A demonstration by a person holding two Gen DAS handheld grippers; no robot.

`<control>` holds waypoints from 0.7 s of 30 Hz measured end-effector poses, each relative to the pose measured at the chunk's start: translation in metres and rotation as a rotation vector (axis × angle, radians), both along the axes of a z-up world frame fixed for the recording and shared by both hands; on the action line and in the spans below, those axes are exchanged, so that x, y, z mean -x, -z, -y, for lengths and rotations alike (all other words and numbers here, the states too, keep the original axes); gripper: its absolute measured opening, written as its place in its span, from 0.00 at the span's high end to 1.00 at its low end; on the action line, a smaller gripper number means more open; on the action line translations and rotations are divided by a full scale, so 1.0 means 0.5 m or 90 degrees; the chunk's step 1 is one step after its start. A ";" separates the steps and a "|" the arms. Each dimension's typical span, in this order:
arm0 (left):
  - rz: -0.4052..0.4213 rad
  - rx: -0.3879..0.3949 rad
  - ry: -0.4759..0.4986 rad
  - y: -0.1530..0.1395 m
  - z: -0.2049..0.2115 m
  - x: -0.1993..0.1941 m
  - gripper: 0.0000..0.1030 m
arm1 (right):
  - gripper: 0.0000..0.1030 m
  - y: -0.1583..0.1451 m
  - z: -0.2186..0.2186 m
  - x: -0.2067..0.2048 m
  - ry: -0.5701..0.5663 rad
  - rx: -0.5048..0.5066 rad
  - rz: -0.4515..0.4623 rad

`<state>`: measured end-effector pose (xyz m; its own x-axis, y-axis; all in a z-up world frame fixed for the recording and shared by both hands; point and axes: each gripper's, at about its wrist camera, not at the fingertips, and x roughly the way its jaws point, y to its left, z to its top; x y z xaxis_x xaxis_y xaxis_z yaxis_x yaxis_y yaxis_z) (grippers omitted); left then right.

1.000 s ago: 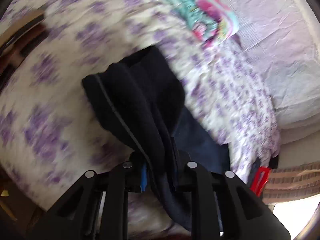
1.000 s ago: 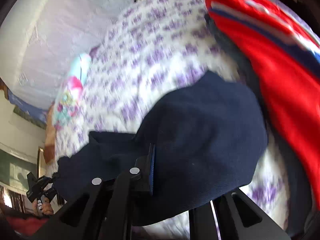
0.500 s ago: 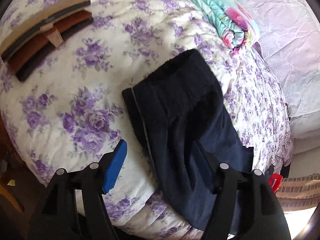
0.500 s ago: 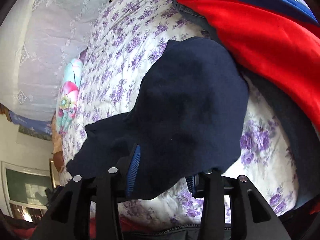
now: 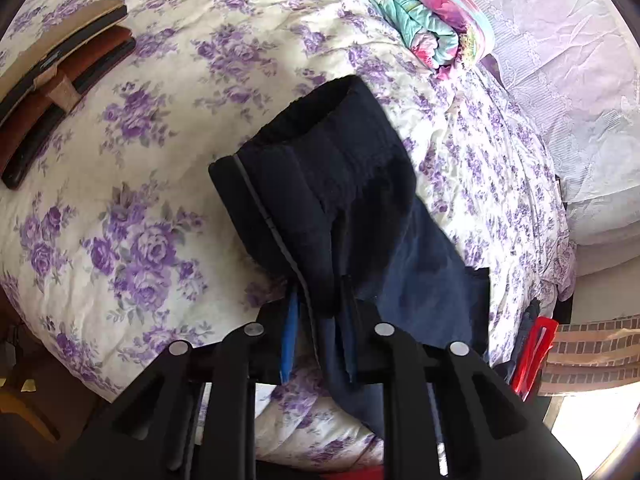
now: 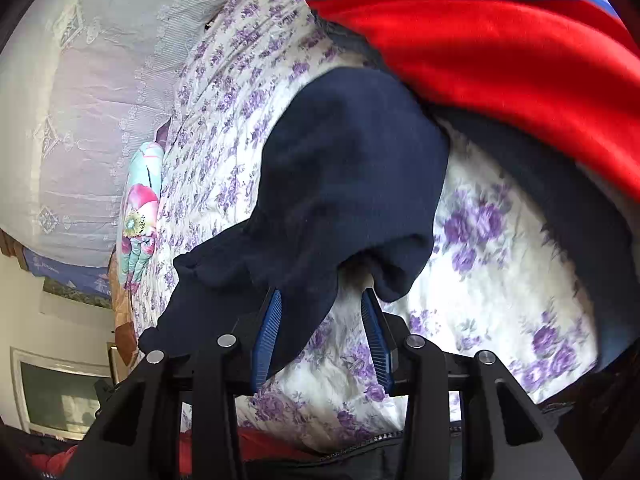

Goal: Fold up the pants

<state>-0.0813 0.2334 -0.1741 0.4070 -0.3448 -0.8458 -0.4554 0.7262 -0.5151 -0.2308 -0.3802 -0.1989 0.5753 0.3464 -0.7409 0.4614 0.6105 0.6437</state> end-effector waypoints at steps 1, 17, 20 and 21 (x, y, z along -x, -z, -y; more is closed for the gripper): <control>0.007 0.009 -0.005 -0.007 0.002 -0.001 0.83 | 0.62 0.002 -0.003 -0.004 0.001 -0.008 0.002; 0.181 0.026 -0.017 -0.180 -0.011 -0.096 1.00 | 0.95 -0.177 0.059 -0.180 -0.044 -0.035 0.196; 0.134 0.030 0.002 -0.175 -0.009 -0.148 1.00 | 0.95 -0.167 0.097 -0.295 -0.044 -0.044 0.158; 0.125 0.055 0.010 -0.173 -0.008 -0.147 0.94 | 0.95 -0.170 0.100 -0.317 -0.044 -0.042 0.150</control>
<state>-0.0077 0.2372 -0.0878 0.5550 -0.4202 -0.7180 -0.3291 0.6818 -0.6534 -0.0722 -0.4301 -0.1137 0.7029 0.4347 -0.5631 0.2516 0.5885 0.7683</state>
